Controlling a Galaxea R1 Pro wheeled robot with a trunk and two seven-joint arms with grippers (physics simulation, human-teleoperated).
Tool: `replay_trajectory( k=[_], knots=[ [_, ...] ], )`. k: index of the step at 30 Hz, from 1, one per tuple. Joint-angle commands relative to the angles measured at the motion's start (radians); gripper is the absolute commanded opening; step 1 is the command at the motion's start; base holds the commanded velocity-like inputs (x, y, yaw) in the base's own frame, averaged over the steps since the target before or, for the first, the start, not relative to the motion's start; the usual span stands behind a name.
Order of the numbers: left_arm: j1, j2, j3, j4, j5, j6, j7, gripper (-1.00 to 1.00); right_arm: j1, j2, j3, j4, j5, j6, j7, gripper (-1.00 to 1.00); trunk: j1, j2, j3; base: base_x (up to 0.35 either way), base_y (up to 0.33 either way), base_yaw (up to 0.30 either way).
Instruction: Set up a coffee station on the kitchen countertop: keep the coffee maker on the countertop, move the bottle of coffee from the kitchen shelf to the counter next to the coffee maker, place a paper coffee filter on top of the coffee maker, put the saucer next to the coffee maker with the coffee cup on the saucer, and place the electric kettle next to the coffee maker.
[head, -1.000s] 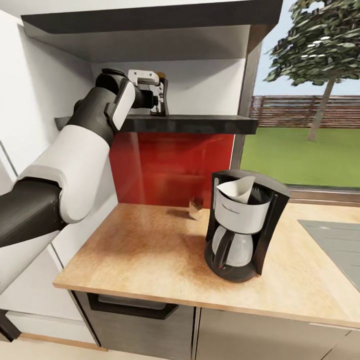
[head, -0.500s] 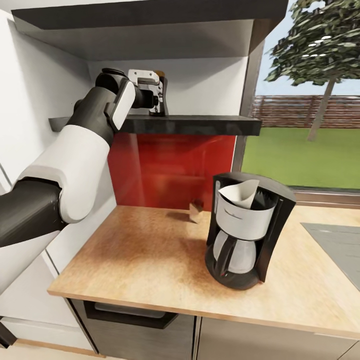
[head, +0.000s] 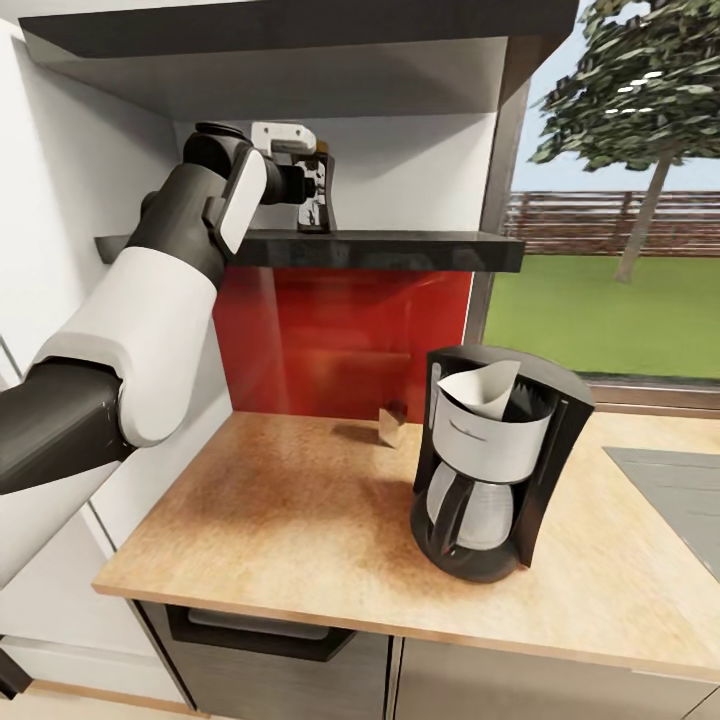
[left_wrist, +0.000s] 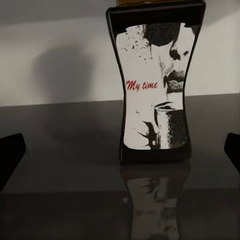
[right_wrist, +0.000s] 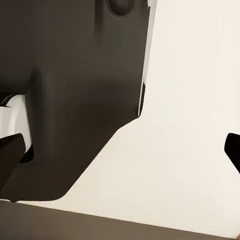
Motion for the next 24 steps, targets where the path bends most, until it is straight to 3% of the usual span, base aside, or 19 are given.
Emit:
replay_trajectory(
  k=[1,9,24],
  knots=[
    [-0.001,0.000,-0.003,-0.001,0.003,0.004,0.005,1.00,0.000,-0.001,0.008,-0.001,-0.010,-0.002,0.003,1.00,0.001,-0.002,-0.002,0.071,0.000,0.000],
    [-0.001,0.000,-0.001,-0.002,0.003,0.004,0.007,1.00,0.001,-0.003,0.008,-0.001,-0.010,-0.002,0.003,1.00,0.001,-0.002,-0.002,0.191,0.000,0.000],
    [0.009,0.000,-0.002,-0.004,0.003,0.002,0.008,1.00,0.014,-0.005,0.008,0.000,-0.010,-0.002,0.004,1.00,0.001,-0.002,-0.002,0.013,0.000,0.000]
  ],
)
